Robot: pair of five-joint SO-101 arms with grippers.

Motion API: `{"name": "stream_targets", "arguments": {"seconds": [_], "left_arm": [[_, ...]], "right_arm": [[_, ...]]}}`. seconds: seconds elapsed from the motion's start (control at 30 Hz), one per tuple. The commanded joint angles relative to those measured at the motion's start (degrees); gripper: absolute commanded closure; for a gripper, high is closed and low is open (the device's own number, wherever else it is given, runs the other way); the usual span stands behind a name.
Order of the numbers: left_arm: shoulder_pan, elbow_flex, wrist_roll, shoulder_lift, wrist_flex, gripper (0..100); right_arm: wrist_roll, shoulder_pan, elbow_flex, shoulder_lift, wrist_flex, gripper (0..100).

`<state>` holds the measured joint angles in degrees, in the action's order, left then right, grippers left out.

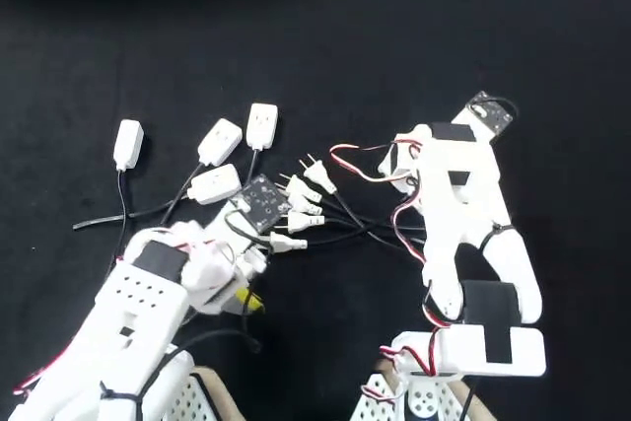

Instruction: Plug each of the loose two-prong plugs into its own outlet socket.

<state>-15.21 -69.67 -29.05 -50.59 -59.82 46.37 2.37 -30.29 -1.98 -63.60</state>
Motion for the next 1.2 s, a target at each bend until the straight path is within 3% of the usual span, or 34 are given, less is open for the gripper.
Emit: {"name": "stream_targets", "arguments": {"seconds": [0.0,0.3,0.4,0.57,0.7,0.8,0.93,1.17], "left_arm": [[4.97,0.48,-6.59,-0.7,4.31,69],[12.79,1.1,-12.75,-0.97,9.67,72],[12.62,5.58,-12.66,-0.97,4.4,72],[10.51,16.31,-10.81,-1.58,-11.69,72],[13.05,19.38,-3.6,-6.95,-18.37,72],[17.27,15.08,-2.02,-12.92,-17.32,72],[25.45,5.32,-2.02,-22.86,-13.98,72],[34.42,-12.35,-1.93,-43.52,-9.67,72]], "right_arm": [[0.18,0.88,1.36,-0.22,0.62,94.5],[0.18,0.79,1.36,-0.22,0.62,94.5],[0.18,0.79,1.36,-0.22,0.62,94.5],[0.18,0.79,1.45,-0.75,-0.44,94.5],[-4.31,-2.9,6.11,-0.66,-12.92,94.6],[-12.4,-6.51,9.1,-0.22,-21.8,94.6],[-21.36,-11.96,8.22,-0.22,-23.65,94.6],[-19.6,-22.86,8.04,-0.13,-18.11,94.4]]}}
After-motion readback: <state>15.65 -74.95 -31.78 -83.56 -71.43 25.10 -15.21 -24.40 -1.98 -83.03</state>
